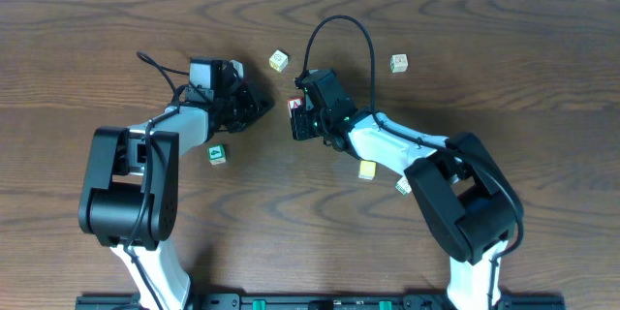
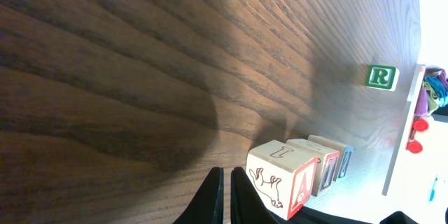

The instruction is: Spell out Ai2

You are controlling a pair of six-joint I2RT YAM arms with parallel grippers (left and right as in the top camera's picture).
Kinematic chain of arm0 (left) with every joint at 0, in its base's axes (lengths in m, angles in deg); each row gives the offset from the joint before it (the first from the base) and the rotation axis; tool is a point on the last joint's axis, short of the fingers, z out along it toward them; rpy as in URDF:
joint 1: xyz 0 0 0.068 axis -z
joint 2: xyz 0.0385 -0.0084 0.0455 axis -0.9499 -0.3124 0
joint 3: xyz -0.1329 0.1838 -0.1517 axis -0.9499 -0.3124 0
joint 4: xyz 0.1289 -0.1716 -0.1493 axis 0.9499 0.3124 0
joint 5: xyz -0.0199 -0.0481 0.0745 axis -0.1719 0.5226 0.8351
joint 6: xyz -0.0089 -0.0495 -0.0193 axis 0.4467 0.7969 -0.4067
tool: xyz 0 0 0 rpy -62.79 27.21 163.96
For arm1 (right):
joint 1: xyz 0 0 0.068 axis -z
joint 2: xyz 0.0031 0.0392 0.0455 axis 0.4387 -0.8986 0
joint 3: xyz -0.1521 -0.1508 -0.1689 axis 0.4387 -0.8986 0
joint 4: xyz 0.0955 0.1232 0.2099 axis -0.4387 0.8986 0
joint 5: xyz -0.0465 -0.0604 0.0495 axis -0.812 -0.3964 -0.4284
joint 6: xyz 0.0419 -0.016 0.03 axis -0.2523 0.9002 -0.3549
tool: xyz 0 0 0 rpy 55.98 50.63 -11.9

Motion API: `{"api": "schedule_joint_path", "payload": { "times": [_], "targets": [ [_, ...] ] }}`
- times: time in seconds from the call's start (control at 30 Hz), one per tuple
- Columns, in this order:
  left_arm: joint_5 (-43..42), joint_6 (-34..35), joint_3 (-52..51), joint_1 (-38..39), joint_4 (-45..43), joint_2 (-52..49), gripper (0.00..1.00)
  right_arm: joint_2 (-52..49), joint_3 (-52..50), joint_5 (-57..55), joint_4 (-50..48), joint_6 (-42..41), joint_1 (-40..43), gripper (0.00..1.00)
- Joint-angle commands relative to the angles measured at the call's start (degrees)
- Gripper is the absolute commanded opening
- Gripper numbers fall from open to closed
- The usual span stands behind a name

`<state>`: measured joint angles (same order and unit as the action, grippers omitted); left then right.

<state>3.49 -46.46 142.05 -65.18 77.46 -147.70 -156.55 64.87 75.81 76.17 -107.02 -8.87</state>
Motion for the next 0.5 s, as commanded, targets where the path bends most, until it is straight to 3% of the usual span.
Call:
{"api": "schedule_joint_path", "payload": {
  "times": [0.0, 0.47],
  "targets": [
    [-0.2, -1.2, -0.2, 0.0, 0.2, -0.6, 0.07, -0.6, 0.6, -1.0, -0.6, -0.9, -0.4, 0.02],
    [-0.2, -1.2, -0.2, 0.1, -0.1, -0.6, 0.06, -0.4, 1.4, 2.4, -0.9, -0.9, -0.4, 0.02]
  ]
}}
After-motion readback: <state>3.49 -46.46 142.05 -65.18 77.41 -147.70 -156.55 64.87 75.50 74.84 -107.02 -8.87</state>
